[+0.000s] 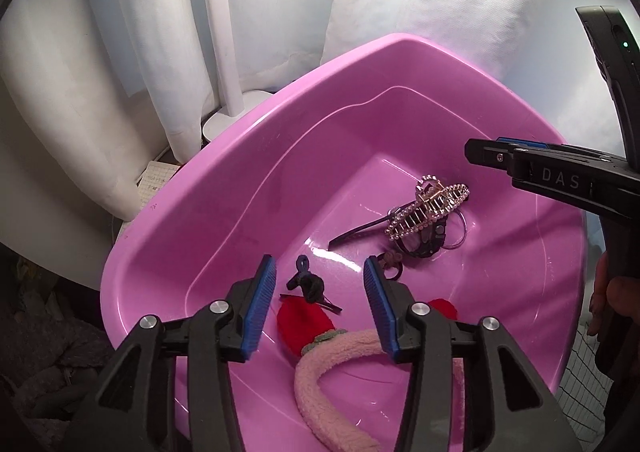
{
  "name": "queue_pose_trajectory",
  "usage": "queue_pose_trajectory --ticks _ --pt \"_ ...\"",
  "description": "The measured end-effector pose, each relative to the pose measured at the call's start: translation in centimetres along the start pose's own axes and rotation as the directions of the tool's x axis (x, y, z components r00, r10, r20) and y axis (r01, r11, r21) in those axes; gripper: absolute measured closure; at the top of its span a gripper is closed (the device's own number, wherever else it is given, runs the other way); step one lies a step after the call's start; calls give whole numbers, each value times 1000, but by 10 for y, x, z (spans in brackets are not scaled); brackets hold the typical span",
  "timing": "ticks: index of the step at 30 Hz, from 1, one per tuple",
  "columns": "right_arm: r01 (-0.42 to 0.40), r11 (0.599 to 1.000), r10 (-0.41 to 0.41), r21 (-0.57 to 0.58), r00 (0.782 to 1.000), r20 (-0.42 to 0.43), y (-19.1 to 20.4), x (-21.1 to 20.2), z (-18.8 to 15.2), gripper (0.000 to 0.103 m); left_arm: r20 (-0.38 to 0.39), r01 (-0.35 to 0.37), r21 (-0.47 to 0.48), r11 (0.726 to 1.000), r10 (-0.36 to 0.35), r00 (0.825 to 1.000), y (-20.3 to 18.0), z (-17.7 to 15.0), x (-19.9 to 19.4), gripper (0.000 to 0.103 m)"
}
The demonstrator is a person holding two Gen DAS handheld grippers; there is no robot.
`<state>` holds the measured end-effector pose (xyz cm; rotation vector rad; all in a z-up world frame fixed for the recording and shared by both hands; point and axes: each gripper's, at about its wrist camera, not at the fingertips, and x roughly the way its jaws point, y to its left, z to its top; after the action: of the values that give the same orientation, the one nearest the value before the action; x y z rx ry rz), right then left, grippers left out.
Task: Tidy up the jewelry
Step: 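Open left tool inside the tub while right tool releases the pearl clip, then withdraw both tools from the tub back over the table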
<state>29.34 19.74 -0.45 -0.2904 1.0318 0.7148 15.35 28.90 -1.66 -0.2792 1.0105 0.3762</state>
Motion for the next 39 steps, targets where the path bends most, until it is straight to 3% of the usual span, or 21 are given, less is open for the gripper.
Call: queue_pose_trajectory --ticks 1,3,5,17,21,23,28,31,35,39 --pt "4 1000 -4 0 1000 1 0 -1 0 62 13 1 -5 1000 -1 1000 1 0 -2 35" --pt "6 1000 -6 4 1000 0 0 -2 -1 60 26 -8 -2 1000 8 1000 2 -1 -6 32" --pt "3 1000 -3 11 1000 -2 -1 -3 -3 58 32 -8 0 1000 8 999 3 -1 -8 21" --pt "-14 998 10 57 998 70 -5 -29 -20 49 89 -31 29 999 29 996 0 -10 -32 12" --pt "-31 996 20 87 993 118 -7 -52 -31 49 109 15 21 1000 -17 994 1 -13 -44 9" --pt "-38 993 21 111 988 150 -9 -65 -40 44 119 24 15 1000 -25 993 1 -15 -49 8" --pt "-49 984 8 173 973 231 -17 -101 -70 33 173 8 47 999 -16 985 -7 -20 -64 6" --pt "-36 977 -20 211 965 261 -22 -122 -94 31 200 13 78 997 -28 979 -16 -23 -74 6" --pt "-9 956 -81 293 953 293 -38 -148 -136 29 251 31 144 989 -66 966 -32 -31 -88 6" --pt "55 918 -179 394 941 287 -61 -169 -187 28 303 80 241 967 -153 941 -55 -42 -105 6"
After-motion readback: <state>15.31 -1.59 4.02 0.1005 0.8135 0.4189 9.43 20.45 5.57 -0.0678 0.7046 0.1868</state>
